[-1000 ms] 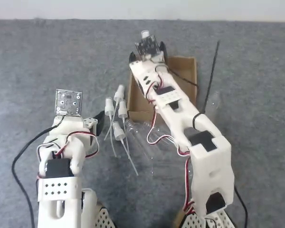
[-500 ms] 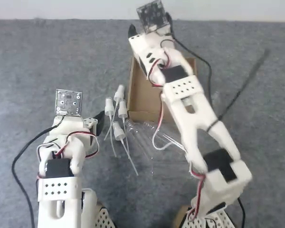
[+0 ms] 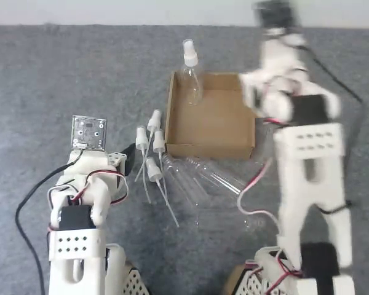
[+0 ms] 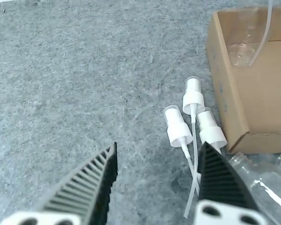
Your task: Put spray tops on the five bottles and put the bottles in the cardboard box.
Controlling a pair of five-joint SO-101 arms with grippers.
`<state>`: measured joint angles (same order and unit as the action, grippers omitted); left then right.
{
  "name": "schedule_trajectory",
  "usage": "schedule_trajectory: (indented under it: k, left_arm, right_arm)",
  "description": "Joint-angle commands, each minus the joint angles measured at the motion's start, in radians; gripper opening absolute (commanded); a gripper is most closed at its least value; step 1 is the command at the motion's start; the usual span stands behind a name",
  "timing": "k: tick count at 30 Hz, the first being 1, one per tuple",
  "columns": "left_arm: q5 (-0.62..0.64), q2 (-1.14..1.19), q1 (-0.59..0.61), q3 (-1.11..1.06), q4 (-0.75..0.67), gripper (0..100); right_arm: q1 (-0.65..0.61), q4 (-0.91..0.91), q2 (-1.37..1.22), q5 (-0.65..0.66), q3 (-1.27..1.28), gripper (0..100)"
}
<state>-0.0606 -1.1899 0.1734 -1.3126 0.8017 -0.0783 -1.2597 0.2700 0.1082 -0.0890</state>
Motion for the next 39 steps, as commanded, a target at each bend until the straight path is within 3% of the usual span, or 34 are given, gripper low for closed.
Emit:
schedule_trajectory:
  k: [1,8,17,31,36,39]
  left_arm:
    - [0.017,-0.018,0.003,0.005,-0.026,26]
    - [0.017,-0.018,0.003,0.005,-0.026,26]
    - [0.017,-0.018,0.003,0.005,-0.026,26]
    - [0.017,-0.018,0.003,0.005,-0.026,26]
    - [0.017,-0.018,0.003,0.005,-0.023,25]
    - [0.017,-0.015,0.005,0.010,-0.014,25]
  right_arm:
    - [0.177,0.015,0.050,0.005,0.015,34.0]
    - [0.197,0.033,-0.130,-0.091,0.149,34.0]
    - [0.087,0.021,-0.440,-0.173,0.000,34.0]
    - [0.128,0.021,-0.676,-0.181,-0.032,33.3]
    - [0.228,0.022,-0.676,-0.147,-0.032,15.6]
    - [0.259,0.028,-0.674,0.014,-0.034,5.8]
